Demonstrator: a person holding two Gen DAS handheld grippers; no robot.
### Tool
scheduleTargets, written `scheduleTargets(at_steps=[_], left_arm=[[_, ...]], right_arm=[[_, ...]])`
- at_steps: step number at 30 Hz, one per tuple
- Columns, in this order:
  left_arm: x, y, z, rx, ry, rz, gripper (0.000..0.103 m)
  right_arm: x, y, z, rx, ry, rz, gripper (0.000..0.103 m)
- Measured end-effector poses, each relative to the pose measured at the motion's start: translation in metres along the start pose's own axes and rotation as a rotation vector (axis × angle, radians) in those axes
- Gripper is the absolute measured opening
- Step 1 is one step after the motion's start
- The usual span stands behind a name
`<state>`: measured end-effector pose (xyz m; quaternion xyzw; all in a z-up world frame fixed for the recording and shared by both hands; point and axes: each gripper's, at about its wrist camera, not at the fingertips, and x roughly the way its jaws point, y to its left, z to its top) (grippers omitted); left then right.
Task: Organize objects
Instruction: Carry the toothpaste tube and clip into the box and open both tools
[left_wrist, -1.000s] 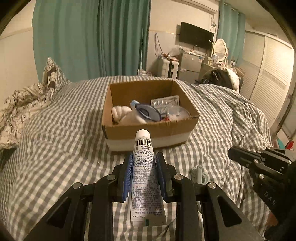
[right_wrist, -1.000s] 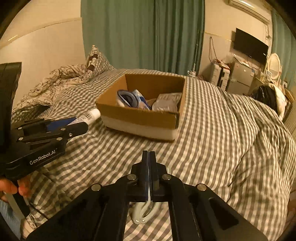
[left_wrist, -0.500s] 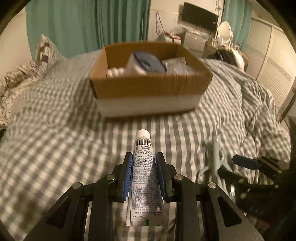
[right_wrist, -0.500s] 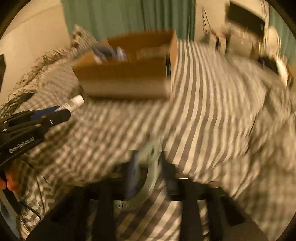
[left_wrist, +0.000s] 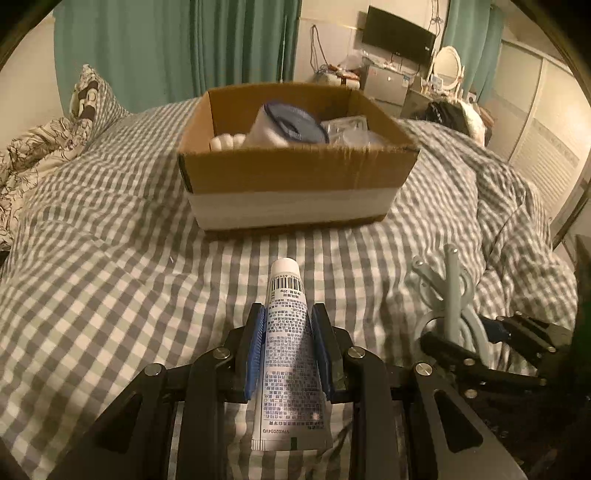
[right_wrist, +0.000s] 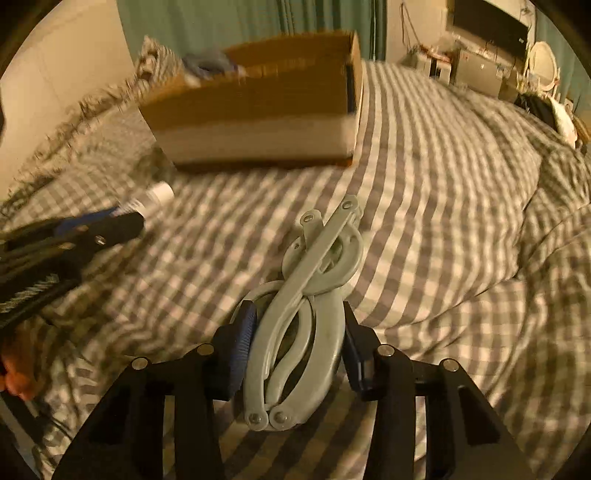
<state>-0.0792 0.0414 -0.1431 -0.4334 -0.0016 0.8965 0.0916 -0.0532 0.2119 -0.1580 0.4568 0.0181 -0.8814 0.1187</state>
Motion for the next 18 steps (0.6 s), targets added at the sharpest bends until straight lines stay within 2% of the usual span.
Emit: scheduleTargets(at_steps=[3,4,12,18], left_arm=[[-0.016,0.002,0.013,-0.018,-0.053,0.006,0.026],[-0.021,0.003,0.018,-0.019,-0.069,0.004,0.026],[-0.059,0.007,0.085,0.006,-0.210,0.005,0.026],[-0.063,0.007,0.146,0.012,-0.279,0.007,0.026]], right_arm=[[-0.023,0.004,0.012,-0.014,-0.072,-0.002,0.032],[-0.035,0.004,0.018,-0.017,-0.104,0.015,0.016],[-0.077,0.021,0.078,-0.112,-0.250,0.018,0.015],[-0.096,0.020,0.150,-0.147,-0.347,0.030,0.015]])
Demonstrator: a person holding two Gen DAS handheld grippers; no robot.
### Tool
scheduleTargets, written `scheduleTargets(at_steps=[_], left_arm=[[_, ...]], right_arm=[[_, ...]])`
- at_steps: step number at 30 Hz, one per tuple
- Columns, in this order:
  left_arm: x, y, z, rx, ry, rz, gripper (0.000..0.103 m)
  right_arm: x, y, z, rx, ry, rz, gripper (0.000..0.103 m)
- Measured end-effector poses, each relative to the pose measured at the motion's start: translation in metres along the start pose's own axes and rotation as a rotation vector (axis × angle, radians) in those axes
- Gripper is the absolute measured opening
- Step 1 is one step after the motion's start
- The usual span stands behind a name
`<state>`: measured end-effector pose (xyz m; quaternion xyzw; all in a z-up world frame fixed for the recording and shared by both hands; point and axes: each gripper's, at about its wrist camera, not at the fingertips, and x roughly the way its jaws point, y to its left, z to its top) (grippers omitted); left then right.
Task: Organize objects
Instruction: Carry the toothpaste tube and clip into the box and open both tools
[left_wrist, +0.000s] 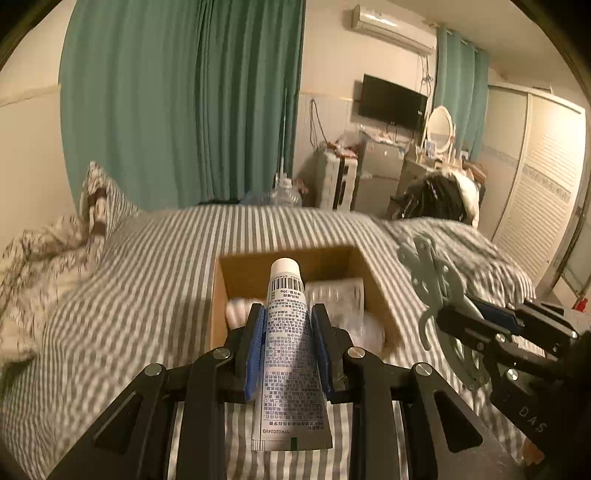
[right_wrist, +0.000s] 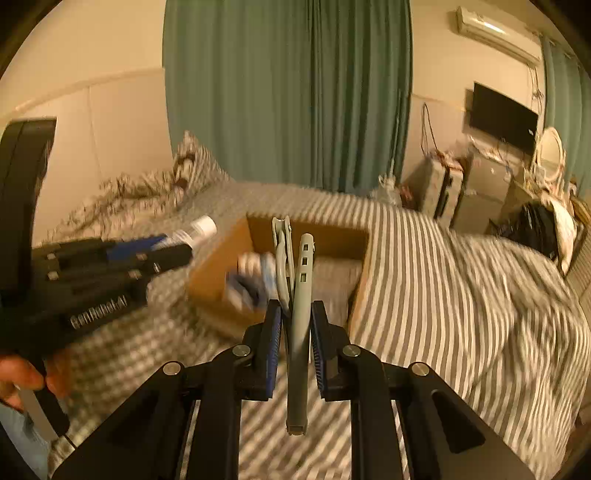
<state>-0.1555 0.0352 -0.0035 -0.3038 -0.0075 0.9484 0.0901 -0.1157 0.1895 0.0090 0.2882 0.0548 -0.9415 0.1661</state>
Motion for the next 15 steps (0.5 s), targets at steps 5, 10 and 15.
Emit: scheduleTargets(at_steps=[5,10,15], left_arm=[[0.038,0.006,0.039,-0.001,0.008,-0.013,0.026],[0.093,0.016,0.045,-0.004,0.080,-0.004,0.026],[0.137,0.030,0.029,-0.040,0.162,-0.028,0.026]], right_arm=[[0.032,-0.014,0.047,-0.007,-0.027,0.034,0.015],[0.092,-0.032,0.064,0.053,0.049,0.116,0.015],[0.145,-0.046,0.053,0.149,0.131,0.189,0.016]])
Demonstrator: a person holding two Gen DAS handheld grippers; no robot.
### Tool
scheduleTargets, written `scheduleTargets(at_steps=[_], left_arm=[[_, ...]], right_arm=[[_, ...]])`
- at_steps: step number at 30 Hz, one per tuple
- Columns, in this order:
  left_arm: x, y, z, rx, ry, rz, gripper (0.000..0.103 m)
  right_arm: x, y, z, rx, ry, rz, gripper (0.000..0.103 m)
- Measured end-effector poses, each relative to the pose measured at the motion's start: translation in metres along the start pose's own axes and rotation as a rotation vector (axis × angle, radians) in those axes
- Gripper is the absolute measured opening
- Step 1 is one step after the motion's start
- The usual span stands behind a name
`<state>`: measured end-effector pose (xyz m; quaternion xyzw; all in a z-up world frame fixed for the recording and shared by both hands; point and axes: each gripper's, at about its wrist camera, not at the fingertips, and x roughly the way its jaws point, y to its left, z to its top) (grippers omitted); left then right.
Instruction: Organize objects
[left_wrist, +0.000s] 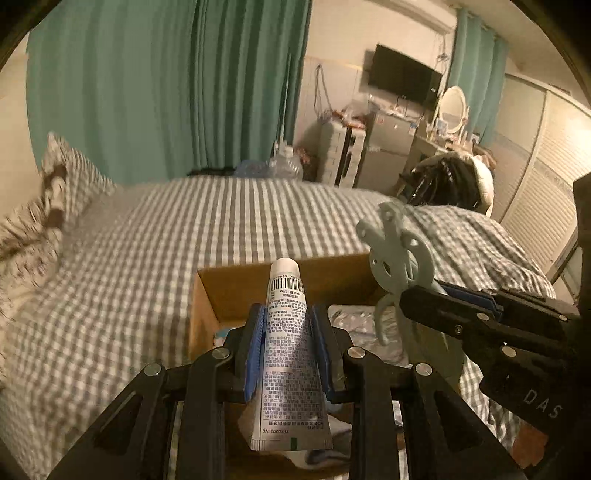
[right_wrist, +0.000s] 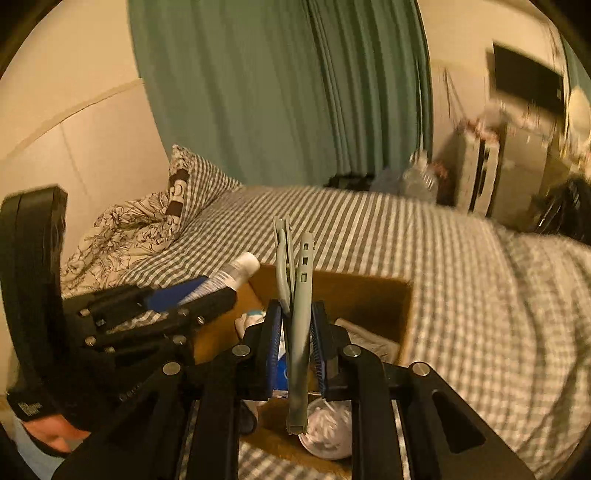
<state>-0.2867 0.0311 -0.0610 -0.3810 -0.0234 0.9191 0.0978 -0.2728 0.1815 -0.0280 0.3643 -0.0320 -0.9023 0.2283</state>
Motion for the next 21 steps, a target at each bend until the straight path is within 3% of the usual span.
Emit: scheduleTargets(at_steps=[4,6,8,10,15,19,21], left_arm=[[0.014,0.005,-0.007,-0.007,0.013,0.005,0.028],[0.013,0.007,-0.007,-0.014,0.012,-0.001,0.035],[0.007,0.007,-0.006,-0.022,0.001,0.004,0.070],[-0.004,0.005,-0.002,-0.030,-0.022,0.023,0.080],[-0.042,-0.006,0.011,-0.018,-0.066,0.039,0.081],[-0.090,-0.018,0.022,-0.006,-0.153,0.047,0.097],[-0.113,-0.022,0.026,0.000,-0.197,0.047,0.099]], right_arm=[[0.025,-0.011,-0.007,0.025,0.045,-0.021,0.017],[0.025,-0.015,-0.007,0.034,0.042,-0.033,0.018],[0.017,-0.017,-0.006,0.040,0.028,-0.043,0.027],[0.002,-0.015,-0.002,0.037,-0.005,-0.072,0.040],[-0.048,-0.005,0.010,0.020,-0.088,-0.124,0.053],[-0.099,0.009,0.019,-0.006,-0.165,-0.185,0.065],[-0.121,0.015,0.022,-0.016,-0.194,-0.212,0.071]])
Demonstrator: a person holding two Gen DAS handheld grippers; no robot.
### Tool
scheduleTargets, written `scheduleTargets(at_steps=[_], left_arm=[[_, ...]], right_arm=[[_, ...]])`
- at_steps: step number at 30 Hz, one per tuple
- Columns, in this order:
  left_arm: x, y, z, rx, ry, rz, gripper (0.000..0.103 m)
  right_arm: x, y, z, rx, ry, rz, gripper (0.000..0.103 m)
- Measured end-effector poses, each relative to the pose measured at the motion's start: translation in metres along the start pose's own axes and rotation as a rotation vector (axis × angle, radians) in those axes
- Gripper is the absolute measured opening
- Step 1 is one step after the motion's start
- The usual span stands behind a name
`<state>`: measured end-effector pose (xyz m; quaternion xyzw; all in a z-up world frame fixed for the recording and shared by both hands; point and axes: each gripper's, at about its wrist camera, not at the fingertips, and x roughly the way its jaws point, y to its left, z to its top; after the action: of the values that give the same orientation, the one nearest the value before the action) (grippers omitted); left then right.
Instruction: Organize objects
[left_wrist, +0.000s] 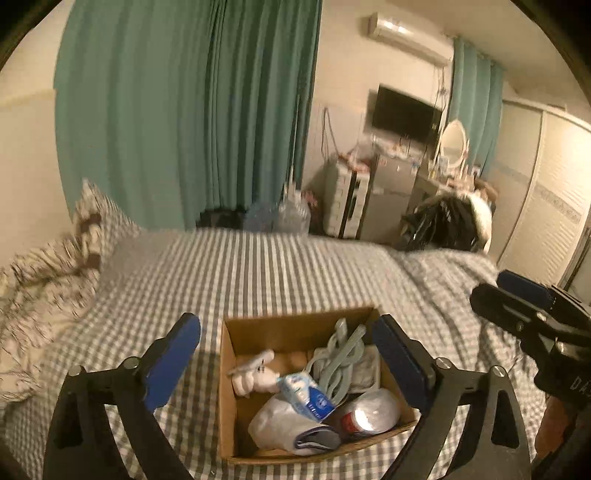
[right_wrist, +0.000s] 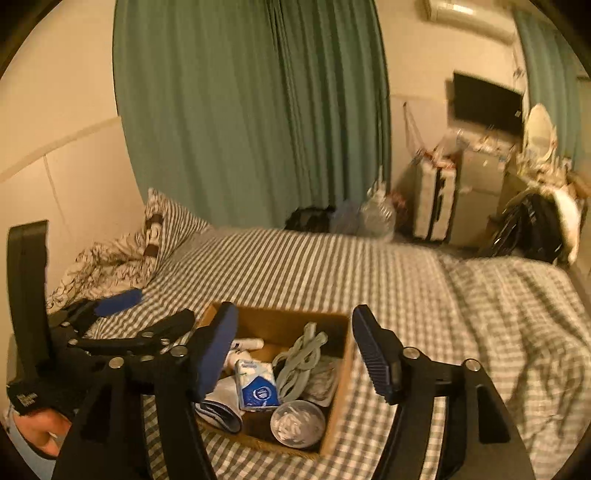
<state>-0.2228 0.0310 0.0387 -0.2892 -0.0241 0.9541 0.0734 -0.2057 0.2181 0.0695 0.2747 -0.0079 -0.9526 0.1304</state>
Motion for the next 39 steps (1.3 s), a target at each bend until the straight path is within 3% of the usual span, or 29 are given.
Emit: scheduleTargets(at_steps=[2,8,14,18,26,31,34,39], left_arm=[[-0.023,-0.006,0.009,0.015,-0.037,0.005,0.103],[-0.089,-0.022,0.023,0.070,-0.133,0.020,0.103],[-0.130,-0.040,0.009,0.122,-0.196,-0.007,0.103],[-0.142,-0.047,-0.009,0.136,-0.234,0.024,0.103],[-0.127,-0.037,-0.070,0.020,-0.236,0.050,0.103],[-0.109,-0.034,-0.097,0.001,-0.249,0.105,0.103],[-0.103,-0.030,-0.103,-0.006,-0.225,0.089,0.103],[-0.098,-0.035,-0.110,0.034,-0.210,0.108,0.103]], right_arm=[[-0.026,0.001,0.005,0.000,-0.038,-0.031,0.080],[-0.098,0.001,0.012,-0.024,-0.148,-0.089,0.103],[-0.151,0.005,0.005,-0.031,-0.217,-0.143,0.103],[-0.168,-0.002,-0.010,0.003,-0.261,-0.183,0.103],[-0.157,-0.011,-0.071,0.048,-0.310,-0.230,0.103],[-0.109,-0.019,-0.106,0.049,-0.190,-0.221,0.103],[-0.092,-0.018,-0.113,0.020,-0.168,-0.260,0.103],[-0.084,-0.017,-0.118,0.014,-0.150,-0.246,0.103]])
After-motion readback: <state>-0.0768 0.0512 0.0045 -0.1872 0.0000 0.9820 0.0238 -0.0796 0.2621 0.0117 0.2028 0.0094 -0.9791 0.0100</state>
